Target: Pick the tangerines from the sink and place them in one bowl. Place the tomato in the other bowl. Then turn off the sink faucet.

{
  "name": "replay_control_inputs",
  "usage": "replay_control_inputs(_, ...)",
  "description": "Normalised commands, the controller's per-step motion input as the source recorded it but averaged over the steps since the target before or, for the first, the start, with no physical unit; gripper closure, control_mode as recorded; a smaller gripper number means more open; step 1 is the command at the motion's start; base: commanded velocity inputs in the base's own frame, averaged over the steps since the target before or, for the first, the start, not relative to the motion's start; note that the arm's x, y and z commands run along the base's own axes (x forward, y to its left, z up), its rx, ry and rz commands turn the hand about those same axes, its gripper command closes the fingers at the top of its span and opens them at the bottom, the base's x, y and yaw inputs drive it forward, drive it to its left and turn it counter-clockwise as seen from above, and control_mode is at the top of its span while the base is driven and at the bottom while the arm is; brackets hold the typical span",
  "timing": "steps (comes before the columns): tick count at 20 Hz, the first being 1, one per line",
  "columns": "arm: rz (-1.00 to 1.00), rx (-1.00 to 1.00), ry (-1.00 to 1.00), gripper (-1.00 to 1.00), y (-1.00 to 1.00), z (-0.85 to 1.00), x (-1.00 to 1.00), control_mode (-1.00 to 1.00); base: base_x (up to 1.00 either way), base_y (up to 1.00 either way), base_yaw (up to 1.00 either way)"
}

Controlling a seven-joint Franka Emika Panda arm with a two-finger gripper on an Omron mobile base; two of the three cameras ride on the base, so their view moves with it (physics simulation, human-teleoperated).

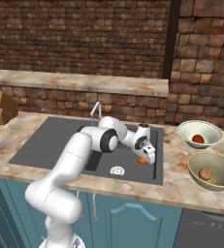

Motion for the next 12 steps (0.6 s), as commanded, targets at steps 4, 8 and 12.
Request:
replay_control_inputs(4, 0.0, 0.15, -0.16, 1.0, -0.03, 0.75, -0.45, -1.0, 0.0, 0.0, 0.0)
replay_control_inputs(8, -0.04, 0.06, -0.25, 1.0, 0.0, 0.89, -0.64, -1.0, 0.0, 0.0, 0.0)
replay_control_inputs(12, -0.15, 0.07, -0.18, 1.0, -0.06, 0.98, -0.65, -1.0, 0.0, 0.0, 0.0)
